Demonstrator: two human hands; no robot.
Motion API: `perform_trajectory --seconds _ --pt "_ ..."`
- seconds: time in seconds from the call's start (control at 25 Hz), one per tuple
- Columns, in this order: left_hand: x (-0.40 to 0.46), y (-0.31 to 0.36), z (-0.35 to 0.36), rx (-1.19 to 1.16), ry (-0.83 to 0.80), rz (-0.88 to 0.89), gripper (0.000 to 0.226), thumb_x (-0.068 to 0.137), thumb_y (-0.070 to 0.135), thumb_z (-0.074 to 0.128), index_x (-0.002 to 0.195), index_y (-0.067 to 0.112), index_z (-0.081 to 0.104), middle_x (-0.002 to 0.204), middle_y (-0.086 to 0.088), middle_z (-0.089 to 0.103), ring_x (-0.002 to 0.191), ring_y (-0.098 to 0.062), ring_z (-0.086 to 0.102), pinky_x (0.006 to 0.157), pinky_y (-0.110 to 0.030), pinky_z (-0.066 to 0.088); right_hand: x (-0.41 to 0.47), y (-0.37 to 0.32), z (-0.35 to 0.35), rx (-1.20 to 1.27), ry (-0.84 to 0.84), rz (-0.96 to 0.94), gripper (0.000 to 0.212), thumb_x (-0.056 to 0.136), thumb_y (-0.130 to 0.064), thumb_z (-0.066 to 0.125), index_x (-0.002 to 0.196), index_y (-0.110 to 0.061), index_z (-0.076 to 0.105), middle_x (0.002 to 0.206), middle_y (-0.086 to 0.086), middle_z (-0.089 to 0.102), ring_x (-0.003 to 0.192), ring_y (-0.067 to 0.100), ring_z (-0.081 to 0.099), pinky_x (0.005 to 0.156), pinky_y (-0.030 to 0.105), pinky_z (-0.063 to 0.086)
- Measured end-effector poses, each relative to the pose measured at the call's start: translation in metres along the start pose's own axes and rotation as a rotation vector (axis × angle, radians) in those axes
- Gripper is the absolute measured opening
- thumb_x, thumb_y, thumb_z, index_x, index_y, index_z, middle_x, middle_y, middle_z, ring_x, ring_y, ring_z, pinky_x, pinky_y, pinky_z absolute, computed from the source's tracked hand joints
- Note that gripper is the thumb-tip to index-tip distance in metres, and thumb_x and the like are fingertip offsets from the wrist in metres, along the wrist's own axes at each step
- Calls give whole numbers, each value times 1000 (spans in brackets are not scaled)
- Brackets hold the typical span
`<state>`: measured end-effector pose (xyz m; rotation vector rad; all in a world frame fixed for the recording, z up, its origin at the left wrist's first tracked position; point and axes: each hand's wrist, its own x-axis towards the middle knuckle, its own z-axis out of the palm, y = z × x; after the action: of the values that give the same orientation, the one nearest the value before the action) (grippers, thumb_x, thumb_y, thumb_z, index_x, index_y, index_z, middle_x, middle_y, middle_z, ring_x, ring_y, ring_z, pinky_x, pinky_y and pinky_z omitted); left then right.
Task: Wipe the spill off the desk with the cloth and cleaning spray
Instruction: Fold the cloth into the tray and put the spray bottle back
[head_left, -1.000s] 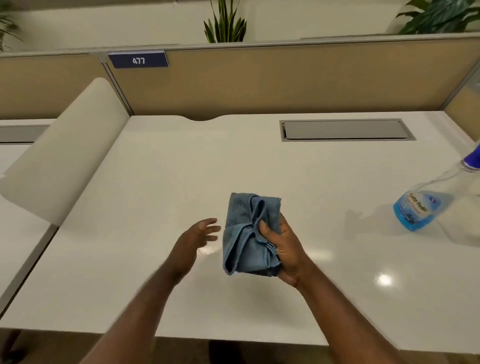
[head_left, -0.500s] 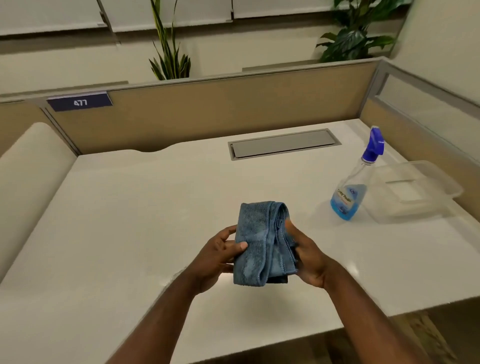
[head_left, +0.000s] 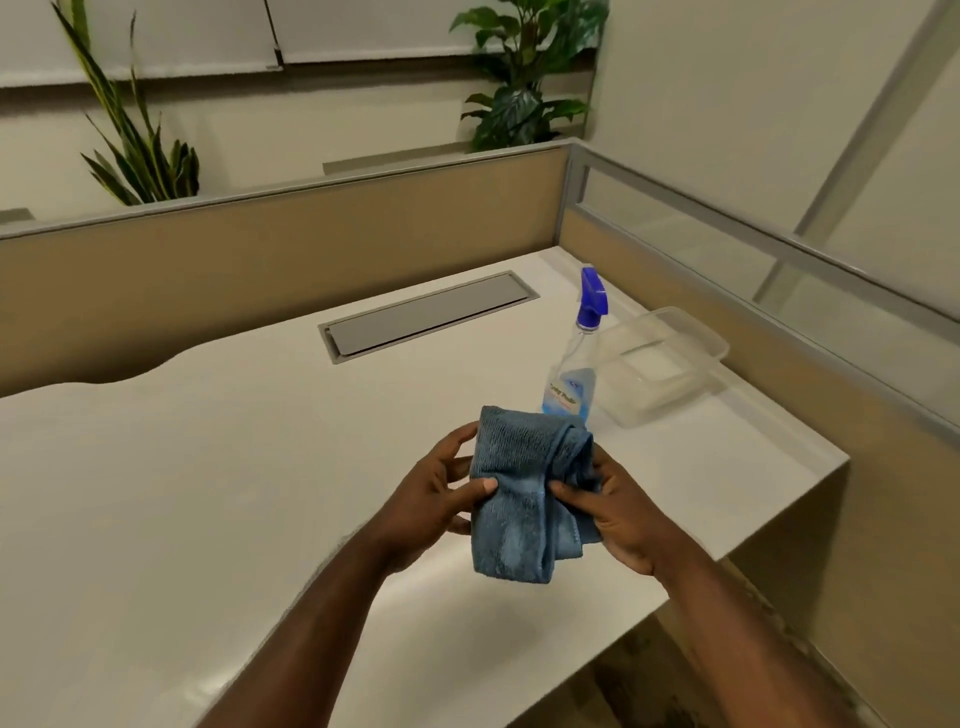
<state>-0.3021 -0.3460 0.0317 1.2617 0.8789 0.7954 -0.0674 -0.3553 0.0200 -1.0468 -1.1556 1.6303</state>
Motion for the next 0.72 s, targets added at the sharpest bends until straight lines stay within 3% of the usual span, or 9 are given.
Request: perform_trajectory --seconds 0.2,0.32,0.44,0.6,0.64,0.72 --pt "49 -3 50 150 53 217 43 89 3 64 123 29 61 120 6 68 104 -20 68 79 -28 56 -8 -26 -52 -80 87 -113 32 92 -8 60 121 -20 64 119 3 70 111 20 65 80 31 57" --pt "84 -10 89 318 185 375 45 86 -4 65 115 30 66 115 9 70 110 -15 65 85 -27 54 4 -35 -97 234 306 -62 24 94 -13 50 111 -12 66 118 12 66 105 25 64 76 30 57" --pt "125 -15 137 533 306 564 51 86 1 65 121 38 60 124 16 65 116 -9 61 91 -24 52 14 -49 -163 339 463 57 30 87 -24 60 110 -5 59 108 15 56 94 28 58 68 33 53" --pt "178 -18 192 728 371 753 42 93 13 61 128 34 55 135 12 56 122 -12 57 98 -28 49 21 -72 -243 129 261 244 26 94 -36 52 96 -16 69 88 14 60 68 19 64 57 29 51" --pt "188 -19 200 787 379 785 37 95 17 57 128 32 55 137 11 55 123 -13 57 98 -29 50 22 -74 -259 124 185 237 26 97 -35 47 102 -19 67 93 12 65 71 15 68 61 30 54" --pt "205 -19 212 835 365 834 30 96 20 57 125 28 56 140 6 53 126 -19 55 100 -36 50 25 -76 -289 274 82 140 36 93 -31 49 124 -19 60 113 9 69 97 22 68 79 38 53"
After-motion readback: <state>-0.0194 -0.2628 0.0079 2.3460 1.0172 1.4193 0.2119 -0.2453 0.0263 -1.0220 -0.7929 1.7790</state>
